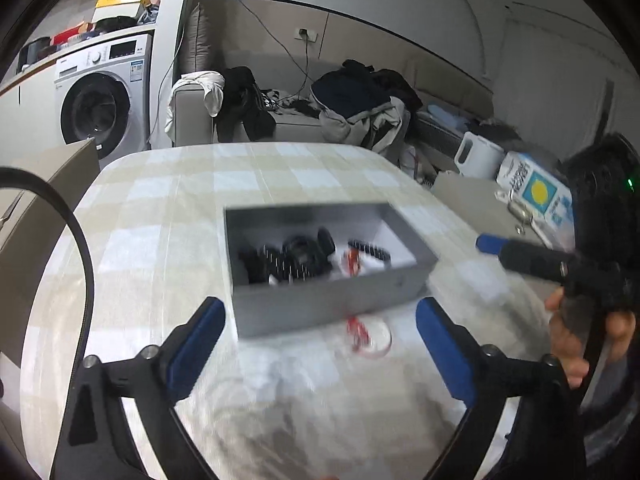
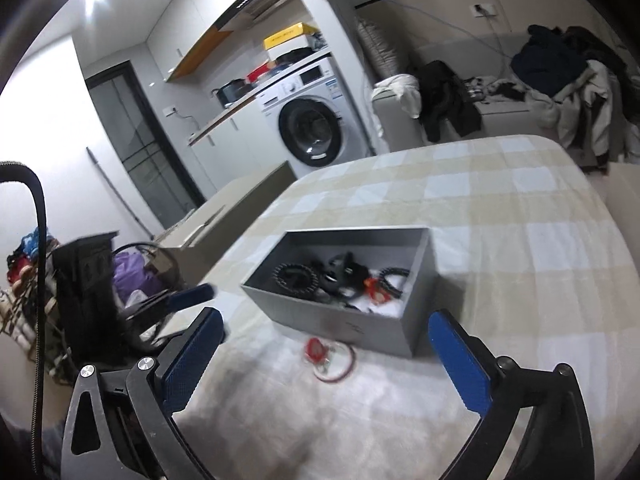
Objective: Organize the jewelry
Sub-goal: 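Grasp the clear red-capped item beside the badge with the left tool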
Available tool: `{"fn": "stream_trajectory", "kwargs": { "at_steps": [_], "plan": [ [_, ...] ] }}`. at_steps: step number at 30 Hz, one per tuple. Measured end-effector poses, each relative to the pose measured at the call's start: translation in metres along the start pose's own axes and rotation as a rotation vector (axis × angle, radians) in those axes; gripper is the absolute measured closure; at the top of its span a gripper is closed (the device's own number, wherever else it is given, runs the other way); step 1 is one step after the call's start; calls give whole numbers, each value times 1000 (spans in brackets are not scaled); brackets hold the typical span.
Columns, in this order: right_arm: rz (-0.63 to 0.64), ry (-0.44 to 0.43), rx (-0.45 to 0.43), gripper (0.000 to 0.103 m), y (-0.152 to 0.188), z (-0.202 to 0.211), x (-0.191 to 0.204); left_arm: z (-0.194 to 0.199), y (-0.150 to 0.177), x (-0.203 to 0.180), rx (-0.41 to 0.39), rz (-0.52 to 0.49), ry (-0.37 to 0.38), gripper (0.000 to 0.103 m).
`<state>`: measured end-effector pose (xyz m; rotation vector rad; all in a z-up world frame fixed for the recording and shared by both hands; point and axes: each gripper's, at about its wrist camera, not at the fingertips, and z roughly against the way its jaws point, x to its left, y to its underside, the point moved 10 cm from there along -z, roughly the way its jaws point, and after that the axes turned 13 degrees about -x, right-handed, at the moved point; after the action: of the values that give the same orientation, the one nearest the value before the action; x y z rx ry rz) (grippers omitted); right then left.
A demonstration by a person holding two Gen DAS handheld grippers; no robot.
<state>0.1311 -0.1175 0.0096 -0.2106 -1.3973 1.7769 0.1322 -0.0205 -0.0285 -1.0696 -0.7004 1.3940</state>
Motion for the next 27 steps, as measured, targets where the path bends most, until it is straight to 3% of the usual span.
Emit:
{"fn": "stream_trajectory", "kwargs": {
  "at_steps": [3,8,14,24,27],
  "plan": [
    [-12,66,8,0,14,0,-12,-1,15,-9,36,-11,8,4],
    [-44,71,11,0,35,-9,-17,-15,31,-13,80,-51,-34,3],
    [-38,99,78,0,52,-20,-26,-28,43,-6,139,-21,-59,3],
    [-191,77,52,0,47,-9,-48,-36,43,-17,141,-25,-59,4],
    [-223,69,53,0,47,-8,-53,-40,44,-20,150,-56,-63,14]
  ]
}}
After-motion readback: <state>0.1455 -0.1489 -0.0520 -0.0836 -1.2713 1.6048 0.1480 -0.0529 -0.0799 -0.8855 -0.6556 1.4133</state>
